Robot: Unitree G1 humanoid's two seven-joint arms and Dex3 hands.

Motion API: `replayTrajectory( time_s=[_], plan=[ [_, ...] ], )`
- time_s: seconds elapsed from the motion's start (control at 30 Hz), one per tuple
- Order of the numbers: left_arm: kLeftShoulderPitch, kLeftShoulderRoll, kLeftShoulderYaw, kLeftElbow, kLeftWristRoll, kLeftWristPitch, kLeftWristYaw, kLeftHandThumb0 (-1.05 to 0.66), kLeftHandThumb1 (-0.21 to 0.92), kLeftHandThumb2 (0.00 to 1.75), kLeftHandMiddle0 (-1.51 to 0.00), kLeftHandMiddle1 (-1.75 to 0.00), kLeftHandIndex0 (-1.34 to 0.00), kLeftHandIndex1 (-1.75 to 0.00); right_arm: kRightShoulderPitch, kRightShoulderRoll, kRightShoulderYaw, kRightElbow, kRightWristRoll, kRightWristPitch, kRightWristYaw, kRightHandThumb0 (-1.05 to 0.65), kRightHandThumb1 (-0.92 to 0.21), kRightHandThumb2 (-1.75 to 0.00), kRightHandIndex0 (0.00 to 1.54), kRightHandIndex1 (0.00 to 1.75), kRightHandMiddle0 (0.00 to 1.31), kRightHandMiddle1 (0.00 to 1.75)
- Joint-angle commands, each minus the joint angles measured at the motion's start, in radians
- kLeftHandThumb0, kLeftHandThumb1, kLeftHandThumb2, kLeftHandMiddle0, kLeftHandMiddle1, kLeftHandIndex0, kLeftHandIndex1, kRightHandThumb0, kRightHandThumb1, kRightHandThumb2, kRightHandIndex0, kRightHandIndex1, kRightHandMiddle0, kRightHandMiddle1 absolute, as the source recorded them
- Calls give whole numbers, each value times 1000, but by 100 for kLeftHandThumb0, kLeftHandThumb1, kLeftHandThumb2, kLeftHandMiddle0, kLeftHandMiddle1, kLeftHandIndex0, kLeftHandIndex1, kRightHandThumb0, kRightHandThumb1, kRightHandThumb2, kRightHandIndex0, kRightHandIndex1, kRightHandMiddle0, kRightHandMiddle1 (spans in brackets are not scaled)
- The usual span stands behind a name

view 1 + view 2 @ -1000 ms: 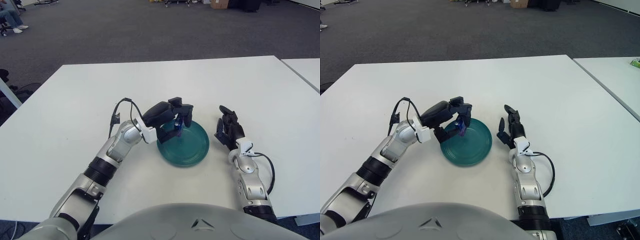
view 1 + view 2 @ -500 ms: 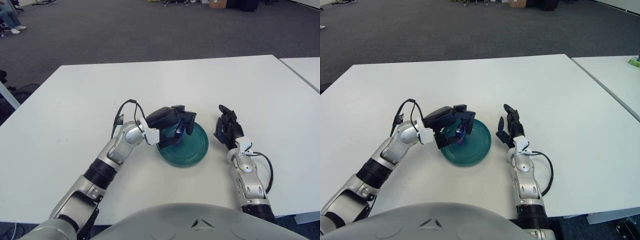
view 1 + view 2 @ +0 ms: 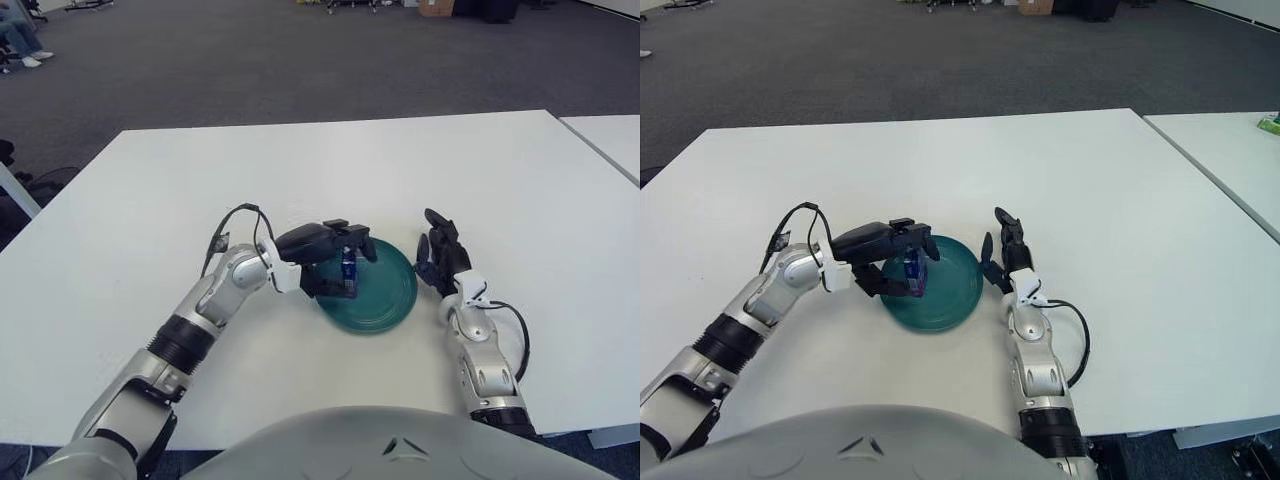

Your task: Put the gum into the plate.

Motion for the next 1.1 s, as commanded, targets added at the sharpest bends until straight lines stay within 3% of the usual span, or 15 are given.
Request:
replayTrajectory(
  time_s=[0.0, 0.23, 0.67, 1.07],
  plan=[
    [-17, 6, 6, 8, 27, 1, 10, -104, 92, 35, -1, -6, 0, -30, 22, 3, 9, 31, -17, 68, -6, -75, -92, -94, 15, 1, 0, 37],
    [-10, -12, 7, 5, 53, 22, 32, -105, 92, 39, 0, 0, 0, -4, 19, 5, 6, 35, -17, 63, -18, -77, -92, -94, 17, 1, 0, 39],
    [5, -35, 18, -14, 46, 71, 39, -105, 92, 38, 0, 0, 0, 0, 21, -1, -7, 32, -2, 60, -5, -78, -92, -92, 20, 1, 0, 40],
    [51, -56, 60, -34, -196, 126, -64, -105, 92, 42, 0, 0, 0, 0, 23, -13, -6, 30, -9, 57, -2, -84, -92, -92, 22, 1, 0, 45]
  ],
)
